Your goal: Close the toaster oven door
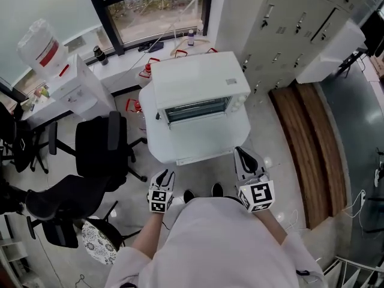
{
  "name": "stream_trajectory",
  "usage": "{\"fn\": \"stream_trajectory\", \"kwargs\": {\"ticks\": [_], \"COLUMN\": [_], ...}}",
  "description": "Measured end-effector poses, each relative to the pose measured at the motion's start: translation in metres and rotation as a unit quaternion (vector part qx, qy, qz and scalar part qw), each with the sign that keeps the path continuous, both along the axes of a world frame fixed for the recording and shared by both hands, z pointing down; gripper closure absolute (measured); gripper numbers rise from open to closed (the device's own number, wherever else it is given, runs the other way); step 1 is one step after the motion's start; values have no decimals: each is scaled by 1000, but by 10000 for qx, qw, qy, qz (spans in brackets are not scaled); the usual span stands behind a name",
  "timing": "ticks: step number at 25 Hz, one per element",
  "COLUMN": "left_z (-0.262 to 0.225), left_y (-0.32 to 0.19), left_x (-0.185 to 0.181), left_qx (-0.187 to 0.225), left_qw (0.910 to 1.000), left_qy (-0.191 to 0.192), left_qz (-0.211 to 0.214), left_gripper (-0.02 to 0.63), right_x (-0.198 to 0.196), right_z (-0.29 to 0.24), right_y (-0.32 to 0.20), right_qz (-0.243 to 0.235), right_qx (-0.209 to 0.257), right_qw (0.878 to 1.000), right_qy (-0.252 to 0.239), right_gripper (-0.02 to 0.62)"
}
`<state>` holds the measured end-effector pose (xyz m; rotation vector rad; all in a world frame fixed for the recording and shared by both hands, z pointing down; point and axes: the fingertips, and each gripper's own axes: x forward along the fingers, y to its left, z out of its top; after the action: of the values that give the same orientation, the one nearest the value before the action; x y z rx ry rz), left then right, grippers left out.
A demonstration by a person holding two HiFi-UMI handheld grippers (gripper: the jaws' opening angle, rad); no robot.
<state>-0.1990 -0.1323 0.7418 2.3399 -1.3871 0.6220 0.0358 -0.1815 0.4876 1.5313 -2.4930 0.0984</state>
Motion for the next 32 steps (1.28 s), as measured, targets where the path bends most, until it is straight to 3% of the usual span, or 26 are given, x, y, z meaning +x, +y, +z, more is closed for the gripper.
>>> {"fn": "stream_trajectory", "kwargs": {"ticks": [3,8,12,17,32], "left_z": [31,66,89,117,135], "left_y": [3,8,8,13,-16], "left_x": [1,13,23,24,23], "left_qx": [-328,-886,-1187,-1695,-1816], "left_qw": [9991,9954,9906,9823,9762], "left_qy": [-203,-198,-490,-716,-1155], "left_qz": [169,317,468,344,278], "left_gripper": [491,491,491,491,491], "right_x": [1,10,19,29,50], "right_z": [-1,1,2,2,2], "right_y": [1,6,5,8,15], "right_qz": [99,293,402,507,595], "right_qx": [4,-87,-108,-136,-254], "right_qw": [10000,9995,9991,9986,9979], "right_qy": [-9,-117,-126,-84,75], "right_gripper": [588,588,588,588,588]}}
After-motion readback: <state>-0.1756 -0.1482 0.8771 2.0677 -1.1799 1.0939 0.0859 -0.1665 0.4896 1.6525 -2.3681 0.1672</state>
